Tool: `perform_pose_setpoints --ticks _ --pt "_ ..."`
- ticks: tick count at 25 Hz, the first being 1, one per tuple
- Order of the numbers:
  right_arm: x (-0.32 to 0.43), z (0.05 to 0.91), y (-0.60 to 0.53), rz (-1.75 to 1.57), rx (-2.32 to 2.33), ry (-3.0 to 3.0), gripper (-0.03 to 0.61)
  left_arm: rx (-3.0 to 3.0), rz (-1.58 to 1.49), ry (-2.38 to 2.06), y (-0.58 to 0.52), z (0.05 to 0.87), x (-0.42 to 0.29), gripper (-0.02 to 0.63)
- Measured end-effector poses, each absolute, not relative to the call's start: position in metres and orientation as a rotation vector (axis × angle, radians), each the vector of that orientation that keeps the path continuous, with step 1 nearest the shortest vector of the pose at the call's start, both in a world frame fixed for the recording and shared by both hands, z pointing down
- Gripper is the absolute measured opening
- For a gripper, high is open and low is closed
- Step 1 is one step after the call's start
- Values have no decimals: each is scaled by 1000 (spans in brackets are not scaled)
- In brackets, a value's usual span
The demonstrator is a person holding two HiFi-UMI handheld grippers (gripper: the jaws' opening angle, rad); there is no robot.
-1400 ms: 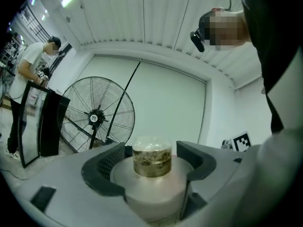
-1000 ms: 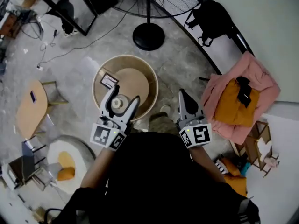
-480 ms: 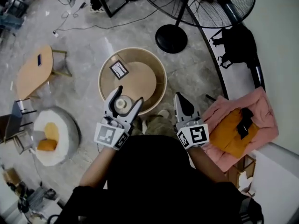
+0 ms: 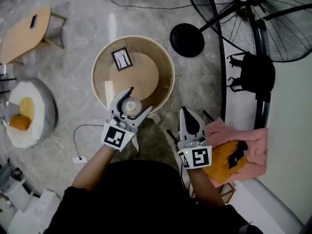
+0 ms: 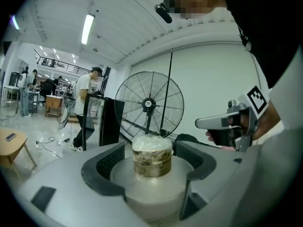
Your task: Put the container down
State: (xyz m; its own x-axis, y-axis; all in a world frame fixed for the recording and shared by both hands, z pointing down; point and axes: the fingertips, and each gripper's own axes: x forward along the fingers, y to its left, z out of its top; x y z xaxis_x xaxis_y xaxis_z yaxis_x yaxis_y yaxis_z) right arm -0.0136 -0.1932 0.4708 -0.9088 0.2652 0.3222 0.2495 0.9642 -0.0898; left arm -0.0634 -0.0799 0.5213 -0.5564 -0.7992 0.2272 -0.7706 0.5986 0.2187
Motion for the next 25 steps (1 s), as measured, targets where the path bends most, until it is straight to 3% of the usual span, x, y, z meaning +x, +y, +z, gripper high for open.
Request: perform_pose_setpoints --ticks 12,25 --pt "-67 659 -193 254 -349 -2639 21 1243 -94 -2478 -103 728 -109 348" --pt "-47 812 -225 204 -320 -2521 21 1222 -6 -2514 -175 900 -142 348"
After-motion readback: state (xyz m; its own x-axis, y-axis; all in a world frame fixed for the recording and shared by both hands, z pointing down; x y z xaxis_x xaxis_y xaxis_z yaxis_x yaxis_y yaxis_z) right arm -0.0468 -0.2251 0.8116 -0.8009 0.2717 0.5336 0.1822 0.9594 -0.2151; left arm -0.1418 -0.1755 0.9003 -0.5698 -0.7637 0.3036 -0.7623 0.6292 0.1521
